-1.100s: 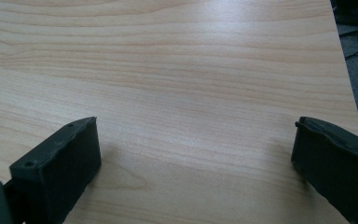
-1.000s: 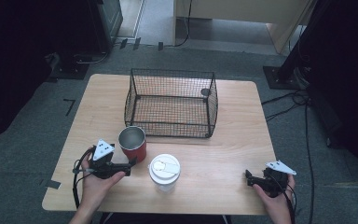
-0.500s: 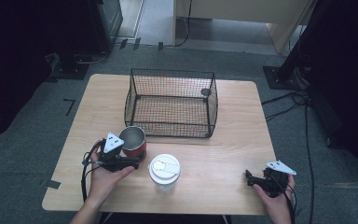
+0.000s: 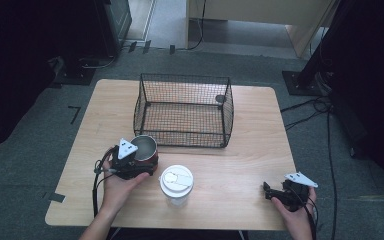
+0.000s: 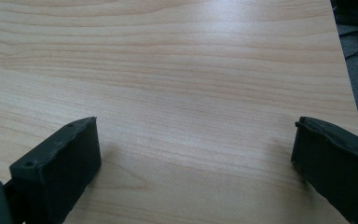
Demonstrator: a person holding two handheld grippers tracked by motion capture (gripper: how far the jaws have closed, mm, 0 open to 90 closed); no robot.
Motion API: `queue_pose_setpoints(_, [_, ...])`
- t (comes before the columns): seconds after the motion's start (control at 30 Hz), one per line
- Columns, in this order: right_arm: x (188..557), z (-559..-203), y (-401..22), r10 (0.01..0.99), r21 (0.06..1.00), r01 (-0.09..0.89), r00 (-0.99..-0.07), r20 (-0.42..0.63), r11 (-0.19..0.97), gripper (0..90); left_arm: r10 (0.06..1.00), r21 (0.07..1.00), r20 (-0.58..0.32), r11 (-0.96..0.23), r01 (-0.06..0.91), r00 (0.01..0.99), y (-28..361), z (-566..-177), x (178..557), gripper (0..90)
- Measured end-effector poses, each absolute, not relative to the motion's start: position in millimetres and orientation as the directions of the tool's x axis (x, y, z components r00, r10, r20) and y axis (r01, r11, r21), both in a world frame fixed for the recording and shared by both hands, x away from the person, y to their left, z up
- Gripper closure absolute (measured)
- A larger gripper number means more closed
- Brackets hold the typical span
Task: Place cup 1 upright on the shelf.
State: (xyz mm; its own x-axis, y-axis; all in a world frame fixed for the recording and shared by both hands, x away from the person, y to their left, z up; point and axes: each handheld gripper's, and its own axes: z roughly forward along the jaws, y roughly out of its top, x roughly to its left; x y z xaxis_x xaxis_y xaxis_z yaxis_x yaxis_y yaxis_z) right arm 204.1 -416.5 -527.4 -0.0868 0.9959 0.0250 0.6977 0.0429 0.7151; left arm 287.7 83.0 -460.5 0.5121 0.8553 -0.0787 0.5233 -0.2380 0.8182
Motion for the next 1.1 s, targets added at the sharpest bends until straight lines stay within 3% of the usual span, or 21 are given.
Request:
queue_pose_setpoints(0.67, [204.2,-527.4,-416.6,0.996,0.715,0.698,-0.087,0.025,0.043,1.0,0.86,0.836,-0.043,-0.248,0.489,0.509,79.3,-456.8,285.2,8.2])
queue_pose_setpoints(1.1, [204.1,-527.4,-416.6,0.996,0.715,0.698,-0.087,0.025,0.043,1.0,0.848,0.88,-0.025,-0.233,0.414,0.529,79.5,-437.4,275.4,8.2])
